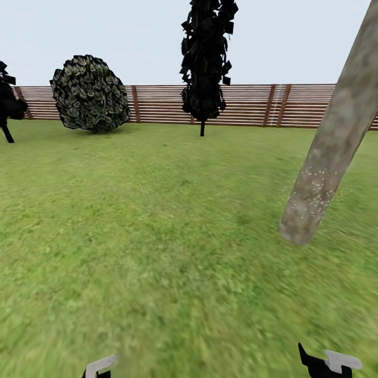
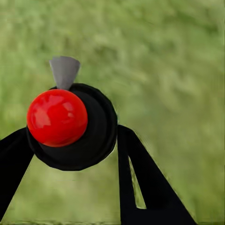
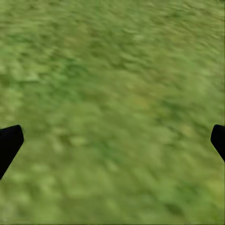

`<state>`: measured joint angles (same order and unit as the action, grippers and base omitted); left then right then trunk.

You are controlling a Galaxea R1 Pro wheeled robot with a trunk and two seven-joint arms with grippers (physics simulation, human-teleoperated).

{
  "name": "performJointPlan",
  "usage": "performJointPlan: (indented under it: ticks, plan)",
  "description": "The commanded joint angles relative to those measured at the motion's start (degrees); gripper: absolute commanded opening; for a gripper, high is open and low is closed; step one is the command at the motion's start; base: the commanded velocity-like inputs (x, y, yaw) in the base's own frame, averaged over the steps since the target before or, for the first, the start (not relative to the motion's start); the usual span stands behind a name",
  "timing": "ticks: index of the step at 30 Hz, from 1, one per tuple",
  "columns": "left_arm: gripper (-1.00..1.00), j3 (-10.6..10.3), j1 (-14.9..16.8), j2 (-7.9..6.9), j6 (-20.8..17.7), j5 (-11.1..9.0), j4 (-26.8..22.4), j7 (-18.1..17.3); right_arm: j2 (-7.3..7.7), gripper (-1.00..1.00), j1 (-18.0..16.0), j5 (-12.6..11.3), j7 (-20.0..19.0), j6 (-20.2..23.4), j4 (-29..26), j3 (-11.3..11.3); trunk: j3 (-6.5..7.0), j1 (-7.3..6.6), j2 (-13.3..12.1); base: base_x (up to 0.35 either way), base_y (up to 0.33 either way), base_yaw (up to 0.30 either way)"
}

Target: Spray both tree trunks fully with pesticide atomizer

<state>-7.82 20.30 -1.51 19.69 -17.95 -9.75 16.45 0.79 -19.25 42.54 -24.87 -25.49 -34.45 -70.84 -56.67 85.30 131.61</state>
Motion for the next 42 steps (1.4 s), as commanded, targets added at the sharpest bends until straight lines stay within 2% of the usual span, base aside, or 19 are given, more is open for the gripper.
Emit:
performJointPlan:
  ticks: [1, 15, 26, 32, 35, 36, 39, 42]
  plan:
    - [-1.00, 0.00, 0.00, -0.02, 0.00, 0.02, 0.00, 0.02, 0.00, 1.00, 0.00, 0.00, 0.00, 0.00, 0.00, 0.00, 0.00, 0.00, 0.00, -0.182, 0.000, 0.279]
    - [-1.00, 0.00, 0.00, 0.00, -0.09, 0.02, 0.00, 0.07, 0.00, 1.00, 0.00, 0.00, 0.00, 0.00, -0.01, 0.00, 0.00, 0.00, 0.00, -0.288, 0.015, 0.279]
    - [-1.00, -0.07, 0.00, 0.01, -0.03, 0.08, 0.08, 0.07, -0.34, 1.00, 0.00, 0.05, -0.02, 0.06, 0.18, 0.07, 0.00, 0.00, 0.00, -0.011, 0.000, 0.279]
    - [-1.00, -0.07, -0.64, -0.78, 0.08, 0.04, -0.13, -0.01, 0.11, 1.00, 0.06, 0.01, -0.02, 0.01, -0.01, -0.44, 0.00, 0.00, 0.00, 0.000, 0.000, 0.279]
    - [-1.00, -0.13, -0.70, -0.66, -0.19, 0.11, -0.68, -0.20, 0.54, 1.00, 0.19, -0.09, 0.03, -1.33, 0.00, -1.84, 0.00, 0.00, 0.00, 0.000, 0.000, 0.279]
    - [-1.00, -0.35, -0.70, -0.58, -0.15, 0.32, -0.73, -0.21, 0.60, 1.00, 1.37, -0.18, 0.07, -4.49, 0.21, -4.62, 0.00, 0.00, 0.00, 0.000, 0.000, 0.279]
    - [-1.00, -0.70, -0.70, -0.33, -0.10, 0.68, -0.84, -0.25, 0.66, 1.00, 2.02, -0.28, 0.08, -7.70, 0.37, -8.67, 0.00, 0.00, 0.00, 0.000, 0.000, 0.279]
    - [-1.00, -0.55, -0.70, -0.63, 0.00, 0.78, -0.82, -0.19, 0.29, 1.00, 2.17, -0.36, 0.07, -8.57, 0.46, -9.96, 0.00, 0.00, 0.00, 0.000, 0.000, 0.279]
